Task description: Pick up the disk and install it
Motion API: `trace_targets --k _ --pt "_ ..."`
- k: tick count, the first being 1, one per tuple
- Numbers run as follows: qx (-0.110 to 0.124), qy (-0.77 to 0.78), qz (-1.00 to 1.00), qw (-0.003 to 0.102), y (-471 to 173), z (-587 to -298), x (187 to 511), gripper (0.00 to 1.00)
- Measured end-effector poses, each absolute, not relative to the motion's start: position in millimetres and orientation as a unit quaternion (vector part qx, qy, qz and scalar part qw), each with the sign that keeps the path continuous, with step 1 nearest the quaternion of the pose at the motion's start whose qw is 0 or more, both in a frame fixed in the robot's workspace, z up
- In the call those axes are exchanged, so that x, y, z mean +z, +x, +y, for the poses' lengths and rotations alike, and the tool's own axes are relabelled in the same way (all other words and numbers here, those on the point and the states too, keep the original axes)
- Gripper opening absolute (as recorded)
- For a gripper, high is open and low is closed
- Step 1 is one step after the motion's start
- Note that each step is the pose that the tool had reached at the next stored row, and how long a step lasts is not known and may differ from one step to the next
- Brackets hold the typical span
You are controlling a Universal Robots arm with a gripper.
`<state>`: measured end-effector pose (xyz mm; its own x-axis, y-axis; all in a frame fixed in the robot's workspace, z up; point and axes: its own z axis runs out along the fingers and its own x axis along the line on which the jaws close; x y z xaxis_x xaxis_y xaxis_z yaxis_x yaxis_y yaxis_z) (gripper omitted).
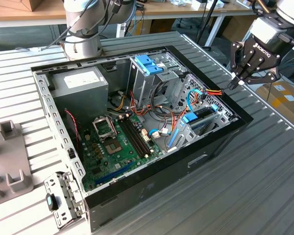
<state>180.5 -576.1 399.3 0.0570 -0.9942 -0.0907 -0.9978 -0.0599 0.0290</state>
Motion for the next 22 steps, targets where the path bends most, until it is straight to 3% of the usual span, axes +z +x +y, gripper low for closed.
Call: trace_targets --k 22 --pt "0.044 -0.77 0.636 0.018 180.6 -576.1 399.3 0.11"
